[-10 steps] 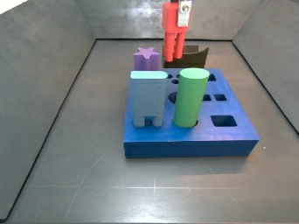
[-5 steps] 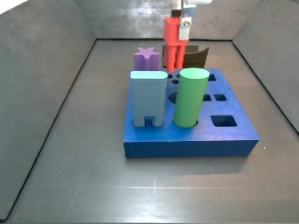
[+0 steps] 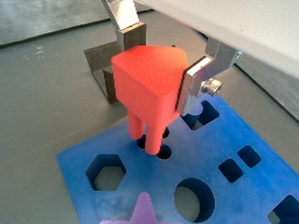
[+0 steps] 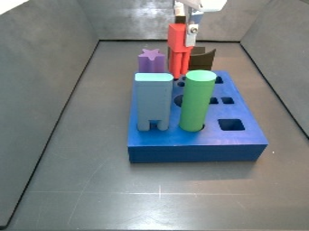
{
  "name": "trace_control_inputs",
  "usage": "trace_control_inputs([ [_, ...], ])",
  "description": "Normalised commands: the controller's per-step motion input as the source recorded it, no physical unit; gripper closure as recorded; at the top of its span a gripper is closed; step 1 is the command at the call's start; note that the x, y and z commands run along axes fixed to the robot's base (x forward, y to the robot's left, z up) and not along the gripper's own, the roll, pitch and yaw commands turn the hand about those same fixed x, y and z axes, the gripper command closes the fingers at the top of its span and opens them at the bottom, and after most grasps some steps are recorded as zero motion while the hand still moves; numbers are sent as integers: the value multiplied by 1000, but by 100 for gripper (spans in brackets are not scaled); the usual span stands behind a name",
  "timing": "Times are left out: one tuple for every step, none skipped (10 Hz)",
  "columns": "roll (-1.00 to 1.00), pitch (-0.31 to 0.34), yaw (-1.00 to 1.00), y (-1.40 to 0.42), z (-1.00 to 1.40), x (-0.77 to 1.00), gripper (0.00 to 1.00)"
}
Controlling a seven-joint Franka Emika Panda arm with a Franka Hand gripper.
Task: Pick up the 3 prong object. Move up. Rotate the 3 prong object. Place the 3 prong object on the fixture. Regrasp the 3 prong object. Move to above the board. Insert the 3 prong object.
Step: Insert the 3 prong object.
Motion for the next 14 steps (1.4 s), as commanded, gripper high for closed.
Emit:
trace_control_inputs([
  [30,-30,389,-71,-323,91,100],
  [0,-44,157,-77,-63,74,100],
  [0,0,60,0,-140,83,100],
  [0,-43,374,0,-257,331,100],
  [0,-37,529,0,-277,309,100],
  [13,-13,563,0,-200,194,100],
  [0,-7,74,-6,0,0,100],
  [131,7,389,77,-246,-103,100],
  [119,0,354,11,-163,0,100],
  [39,0,9,0,-57,0,100],
  [187,0,189,-151,-397,0,100],
  [64,-79,229,-197,-349,20,100],
  [121,-20,154,-43,-463,-49,100],
  [144,-30,160,-54,-777,0,100],
])
